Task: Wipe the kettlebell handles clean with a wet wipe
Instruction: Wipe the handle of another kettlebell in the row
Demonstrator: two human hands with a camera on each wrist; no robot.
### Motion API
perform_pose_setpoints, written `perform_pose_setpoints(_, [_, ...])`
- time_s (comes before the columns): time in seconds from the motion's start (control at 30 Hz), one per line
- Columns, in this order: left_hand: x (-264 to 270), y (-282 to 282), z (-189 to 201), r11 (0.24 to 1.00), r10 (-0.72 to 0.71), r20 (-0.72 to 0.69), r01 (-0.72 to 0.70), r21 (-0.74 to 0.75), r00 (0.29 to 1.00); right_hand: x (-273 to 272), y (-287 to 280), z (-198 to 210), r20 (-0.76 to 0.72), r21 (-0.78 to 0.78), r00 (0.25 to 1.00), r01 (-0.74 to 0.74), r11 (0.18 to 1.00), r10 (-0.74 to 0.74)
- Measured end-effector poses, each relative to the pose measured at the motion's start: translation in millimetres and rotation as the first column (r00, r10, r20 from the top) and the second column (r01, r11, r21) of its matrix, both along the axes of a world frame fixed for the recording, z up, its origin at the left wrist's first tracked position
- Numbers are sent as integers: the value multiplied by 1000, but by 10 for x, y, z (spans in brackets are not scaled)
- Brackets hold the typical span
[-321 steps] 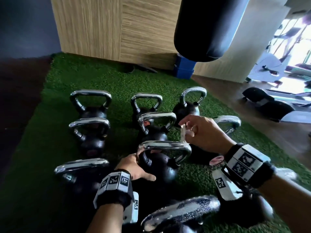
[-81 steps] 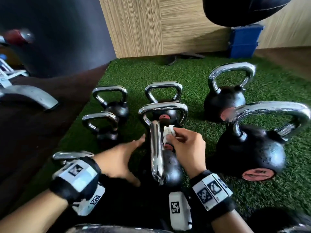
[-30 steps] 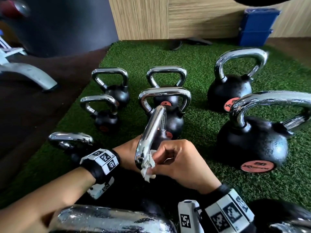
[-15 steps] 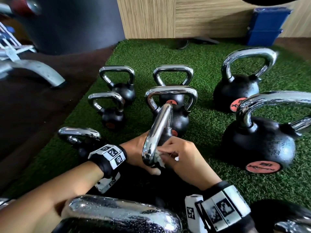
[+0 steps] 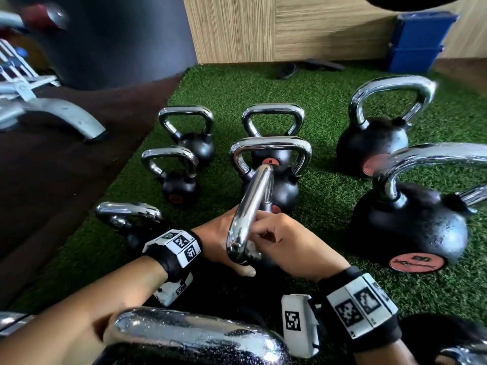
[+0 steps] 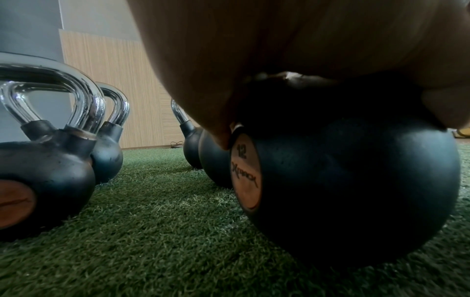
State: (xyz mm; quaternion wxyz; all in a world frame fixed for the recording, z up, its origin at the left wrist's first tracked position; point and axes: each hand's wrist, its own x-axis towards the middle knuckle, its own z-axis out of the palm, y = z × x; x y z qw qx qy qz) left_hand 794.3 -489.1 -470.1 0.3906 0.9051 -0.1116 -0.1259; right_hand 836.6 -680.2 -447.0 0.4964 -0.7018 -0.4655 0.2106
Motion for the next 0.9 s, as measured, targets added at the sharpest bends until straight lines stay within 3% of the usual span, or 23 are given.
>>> perform_pose_setpoints(0.07, [9,16,-13,1000,-14,-6,14,10,1000,5,-8,-33,-78,73,997,-9,997,14])
perform_pose_setpoints(0.17, [32,-8,-2,995,-51,90,43,94,995,-11,-9,-121,-356,225,933,39,974,45])
perform_pose_setpoints(0.27, [40,-8,16,993,-74,133,61,103,988,-5,16,-193,-652,341,751,171,924,101])
perform_pose_setpoints(0.33, [40,9,11,993,-55,117,43,109,992,14,39,-217,-742,374,654,224,900,146])
perform_pose_setpoints(0.4, [71,12,-5,980,-97,79,82,180,992,22,64,-231,-769,372,618,227,900,162])
perform_pose_setpoints(0.5, [74,7,15,978,-128,83,112,174,988,39,124,-208,-797,352,587,258,900,144])
perform_pose_setpoints(0.67, [42,44,-34,983,-22,64,10,182,998,141,227,-145,-851,351,517,421,837,97])
perform_pose_setpoints(0.8, [66,55,-43,987,-67,124,48,153,990,147,257,-151,-832,350,554,476,807,34])
perform_pose_setpoints(0.9, [63,63,-75,986,-44,141,20,164,989,215,307,-137,-770,336,621,586,738,-143])
